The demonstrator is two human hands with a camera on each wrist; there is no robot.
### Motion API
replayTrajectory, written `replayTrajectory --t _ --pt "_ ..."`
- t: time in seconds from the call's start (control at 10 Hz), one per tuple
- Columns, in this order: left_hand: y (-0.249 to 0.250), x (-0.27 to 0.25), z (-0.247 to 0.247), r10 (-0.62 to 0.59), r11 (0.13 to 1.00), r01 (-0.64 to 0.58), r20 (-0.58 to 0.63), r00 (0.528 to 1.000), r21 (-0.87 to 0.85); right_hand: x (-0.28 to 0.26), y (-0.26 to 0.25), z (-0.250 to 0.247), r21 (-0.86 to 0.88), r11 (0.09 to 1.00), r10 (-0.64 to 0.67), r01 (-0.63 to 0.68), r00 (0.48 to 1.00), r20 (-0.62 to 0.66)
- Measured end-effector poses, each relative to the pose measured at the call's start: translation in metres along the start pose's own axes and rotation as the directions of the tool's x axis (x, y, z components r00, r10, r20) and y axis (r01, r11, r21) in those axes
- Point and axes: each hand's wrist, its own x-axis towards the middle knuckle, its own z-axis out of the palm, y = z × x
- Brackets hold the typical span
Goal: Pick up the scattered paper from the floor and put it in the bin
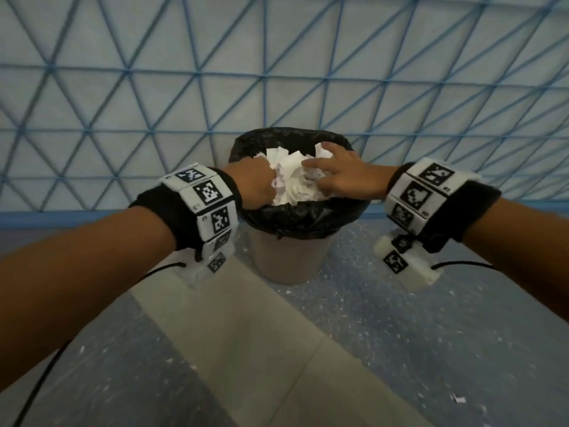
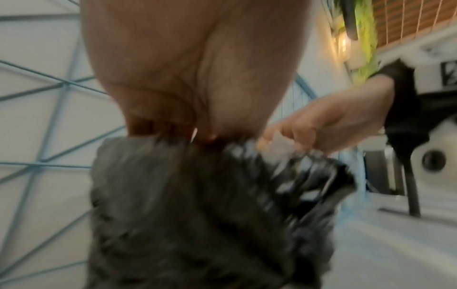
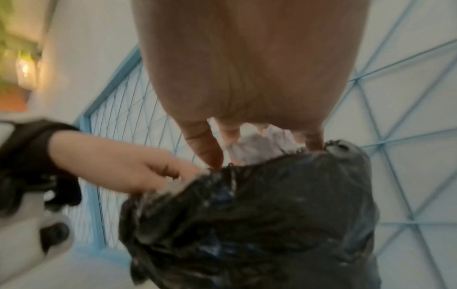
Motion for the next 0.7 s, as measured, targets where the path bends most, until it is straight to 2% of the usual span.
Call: replayTrajectory --t 0.1,0.2,0.3,0.4,0.5,0.6,0.7 --pt "0.008 0.000 -0.010 -0.017 0.999 0.024 0.168 0.986 -0.041 -0.015 -0.005 -0.004 0.050 0.996 -0.080 0.075 0.992 0.100" --pt "0.016 0.005 -0.013 -0.026 0.999 0.032 0.144 0.989 -0.043 -0.010 -0.014 0.001 0.031 0.990 -0.141 0.140 0.990 0.015" --pt "0.018 0.011 0.000 -0.025 1.000 0.025 0.092 0.995 0.001 0.004 -0.020 0.008 -0.087 0.992 -0.093 0.086 0.992 -0.080" --pt "0.016 0.021 0.008 -0.048 0.998 0.045 0.075 0.996 0.049 0.022 -0.015 0.015 -0.214 0.975 -0.049 0.055 0.998 0.036" --pt "0.021 0.029 0.003 -0.087 0.993 0.069 0.196 0.977 0.096 0.033 -0.007 0.009 -0.263 0.962 -0.041 0.077 0.989 0.140" --pt "0.018 0.025 -0.039 0.008 0.998 -0.002 0.089 0.996 -0.067 0.029 -0.008 -0.030 0.003 0.992 -0.123 0.123 0.988 0.088" --pt "0.002 0.005 -0.079 -0.002 0.971 0.001 -0.004 1.000 -0.238 0.011 0.002 -0.059 0.334 0.924 -0.155 0.188 0.980 -0.124"
